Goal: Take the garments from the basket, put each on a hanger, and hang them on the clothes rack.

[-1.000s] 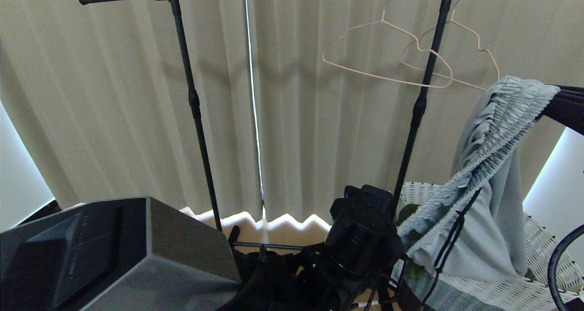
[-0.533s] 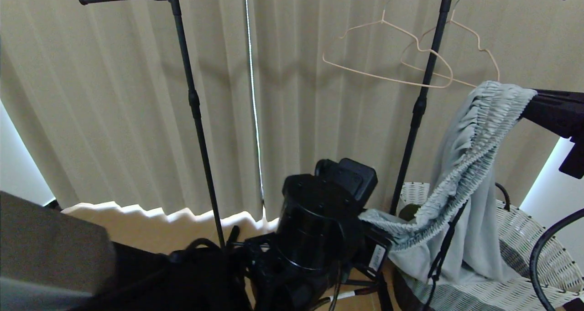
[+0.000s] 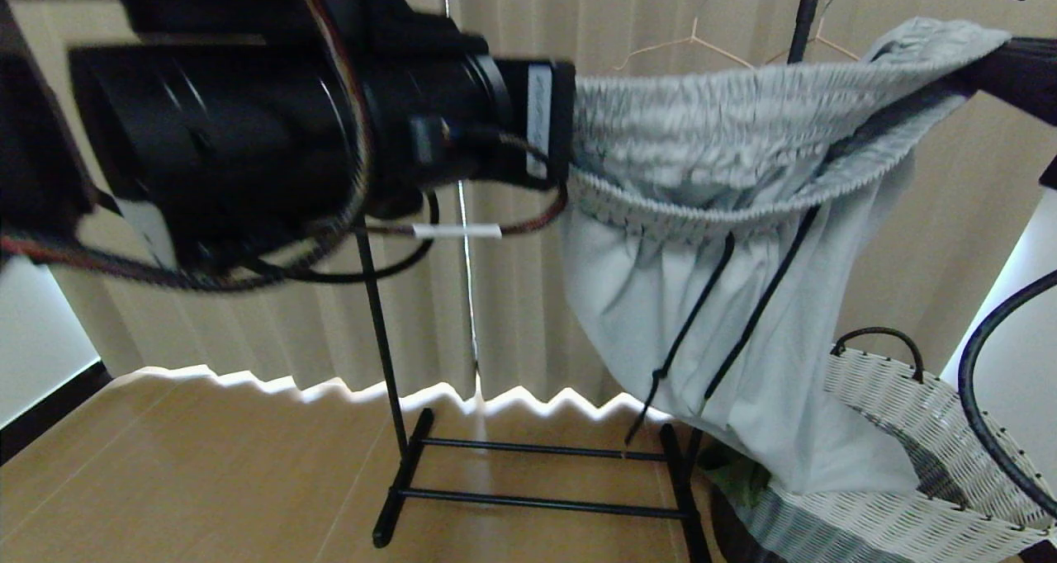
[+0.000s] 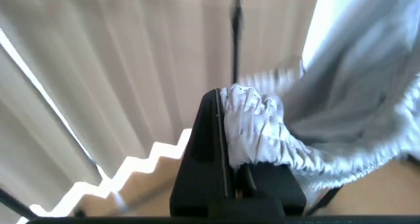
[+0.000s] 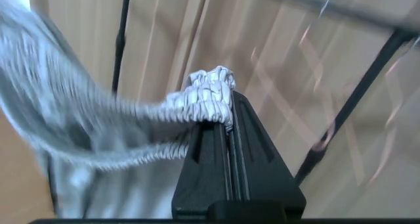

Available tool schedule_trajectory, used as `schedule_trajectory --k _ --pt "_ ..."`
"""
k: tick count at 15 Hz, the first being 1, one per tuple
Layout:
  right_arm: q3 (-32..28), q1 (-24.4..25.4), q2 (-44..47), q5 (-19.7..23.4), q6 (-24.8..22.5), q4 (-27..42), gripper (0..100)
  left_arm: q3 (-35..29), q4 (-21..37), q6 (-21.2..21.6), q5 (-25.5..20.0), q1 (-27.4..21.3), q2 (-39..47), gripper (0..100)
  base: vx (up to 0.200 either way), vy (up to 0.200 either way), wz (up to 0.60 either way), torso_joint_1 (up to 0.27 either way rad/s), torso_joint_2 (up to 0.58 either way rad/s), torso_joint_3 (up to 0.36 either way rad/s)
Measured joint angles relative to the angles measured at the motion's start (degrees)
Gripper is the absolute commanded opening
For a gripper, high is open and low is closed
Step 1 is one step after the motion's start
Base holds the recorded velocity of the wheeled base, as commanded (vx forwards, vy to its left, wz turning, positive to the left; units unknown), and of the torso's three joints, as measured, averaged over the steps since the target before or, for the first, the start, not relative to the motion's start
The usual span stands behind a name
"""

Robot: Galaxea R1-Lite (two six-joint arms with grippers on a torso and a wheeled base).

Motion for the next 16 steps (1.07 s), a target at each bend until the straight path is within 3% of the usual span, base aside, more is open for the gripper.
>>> schedule_trajectory --k 3,6,8,13,16 --pt "-7.2 -0.3 2.6 -0.1 0.0 0.3 0 -16.8 12.1 0.1 -4.2 2.3 -0.2 0 0.0 0.0 0.0 0.0 0.0 0.0" --pt "-8.9 -0.4 5.0 -0.2 0.0 0.3 0 -23.7 16.5 0.0 -5.6 5.2 1.6 0 0.0 0.0 0.0 0.0 0.0 0.0" --pt "-7.7 -0.4 6.0 -0.3 0.0 0.3 0 -21.4 16.6 -0.4 -5.4 6.9 2.4 0 0.0 0.0 0.0 0.0 0.0 0.0" --pt "-0.1 -1.3 6.7 -0.4 0.0 -0.3 0 -6.9 16.2 -3.4 -4.3 8.2 2.2 0 0.0 0.0 0.0 0.0 0.0 0.0" --pt "1.1 -3.1 7.2 -0.3 0.0 -0.3 0 -1.4 16.3 -3.5 -3.3 8.3 0.2 0 0.0 0.0 0.0 0.0 0.0 0.0"
